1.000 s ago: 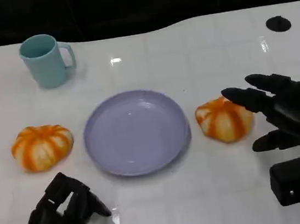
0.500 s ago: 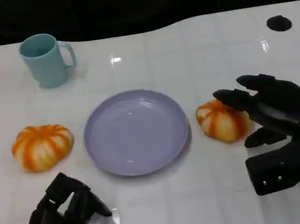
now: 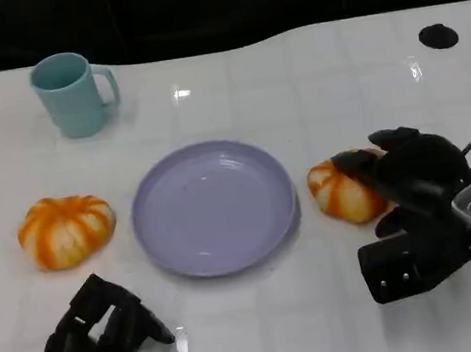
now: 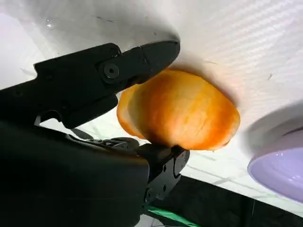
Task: Grasp the bread from the table and place it into the plate.
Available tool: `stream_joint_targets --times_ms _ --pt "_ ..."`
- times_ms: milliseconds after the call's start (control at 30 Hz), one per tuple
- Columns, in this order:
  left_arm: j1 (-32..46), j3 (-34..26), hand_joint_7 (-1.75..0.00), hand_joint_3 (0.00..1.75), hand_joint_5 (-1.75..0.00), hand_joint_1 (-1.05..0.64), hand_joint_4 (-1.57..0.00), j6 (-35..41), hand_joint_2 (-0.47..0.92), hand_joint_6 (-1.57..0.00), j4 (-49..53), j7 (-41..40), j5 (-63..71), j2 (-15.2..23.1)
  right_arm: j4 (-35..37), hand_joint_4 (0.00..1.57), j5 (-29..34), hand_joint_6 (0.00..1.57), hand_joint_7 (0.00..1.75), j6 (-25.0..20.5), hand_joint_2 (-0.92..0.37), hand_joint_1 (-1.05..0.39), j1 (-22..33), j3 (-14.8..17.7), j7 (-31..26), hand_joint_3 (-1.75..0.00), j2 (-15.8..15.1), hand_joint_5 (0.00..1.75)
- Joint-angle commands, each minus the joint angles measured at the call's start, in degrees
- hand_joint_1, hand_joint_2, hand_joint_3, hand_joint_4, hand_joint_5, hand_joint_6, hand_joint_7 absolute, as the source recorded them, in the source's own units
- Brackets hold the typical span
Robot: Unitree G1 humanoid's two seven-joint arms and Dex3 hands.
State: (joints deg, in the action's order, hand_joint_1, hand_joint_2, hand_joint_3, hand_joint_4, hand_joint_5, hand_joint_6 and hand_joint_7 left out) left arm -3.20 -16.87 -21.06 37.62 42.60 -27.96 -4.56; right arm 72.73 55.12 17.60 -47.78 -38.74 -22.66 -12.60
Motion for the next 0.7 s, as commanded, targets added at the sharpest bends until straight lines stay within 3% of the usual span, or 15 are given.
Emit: stream_joint_targets --times_ms 33,300,367,400,433,533,567,633,700 --pt "0.7 0.0 -1.52 0.26 -1.75 -0.58 -0.63 -0.2 0.92 -0.51 -0.8 0.0 -0.1 0.5 1.6 0.23 -1.5 0.25 0.01 -0.3 -0.87 -0.48 -0.5 -0.2 0.7 0.0 0.2 0.01" --pt "1.1 -0.2 -1.5 0.24 -1.75 -0.56 -0.63 0.8 0.92 -0.51 -1.7 0.3 -0.9 0.0 2.7 0.41 -3.2 0.38 0.02 0.3 -0.9 -0.36 -0.1 -0.1 0.2 0.0 0.8 0.03" --pt "1.5 -0.2 -1.5 0.24 -1.75 -0.55 -0.62 0.9 0.92 -0.5 -2.2 0.1 -0.9 -0.2 3.2 0.65 -4.0 0.6 0.06 0.6 -0.91 -0.3 0.3 0.3 -0.5 -0.02 1.1 0.13" --pt "1.6 -0.2 -1.49 0.25 -1.75 -0.55 -0.61 1.0 0.92 -0.5 -2.4 0.2 -1.0 -0.4 3.4 0.79 -4.4 0.75 0.07 0.9 -0.92 -0.28 0.7 0.5 -1.6 -0.02 1.2 0.23" --pt "1.7 -0.2 -1.49 0.25 -1.75 -0.55 -0.61 1.1 0.92 -0.5 -2.6 0.2 -1.1 -0.5 3.5 0.8 -4.8 0.93 0.05 1.2 -0.92 -0.26 1.0 0.8 -2.5 -0.07 1.2 0.6" --pt "1.9 -0.1 -1.49 0.26 -1.75 -0.55 -0.61 1.1 0.92 -0.5 -2.9 0.2 -0.9 -0.4 3.9 0.62 -5.4 1.09 0.04 1.3 -0.92 -0.3 1.4 0.5 -4.0 -0.12 1.4 1.39" --pt "2.0 -0.1 -1.48 0.26 -1.75 -0.54 -0.61 1.2 0.92 -0.5 -2.9 0.3 -0.9 -0.4 4.0 0.58 -5.3 1.13 0.06 1.4 -0.92 -0.31 1.5 0.2 -4.5 -0.12 1.4 1.57" --pt "2.0 -0.1 -1.48 0.26 -1.75 -0.54 -0.61 1.3 0.92 -0.51 -3.0 0.4 -1.0 -0.4 4.1 0.54 -5.3 1.16 0.07 1.4 -0.92 -0.31 1.5 -0.1 -5.0 -0.12 1.3 1.71" --pt "2.1 -0.1 -1.47 0.26 -1.75 -0.54 -0.61 1.2 0.92 -0.51 -3.1 0.2 -0.8 -0.4 4.1 0.53 -5.3 1.16 0.08 1.8 -0.92 -0.31 1.6 -0.2 -5.8 -0.12 1.3 1.74"
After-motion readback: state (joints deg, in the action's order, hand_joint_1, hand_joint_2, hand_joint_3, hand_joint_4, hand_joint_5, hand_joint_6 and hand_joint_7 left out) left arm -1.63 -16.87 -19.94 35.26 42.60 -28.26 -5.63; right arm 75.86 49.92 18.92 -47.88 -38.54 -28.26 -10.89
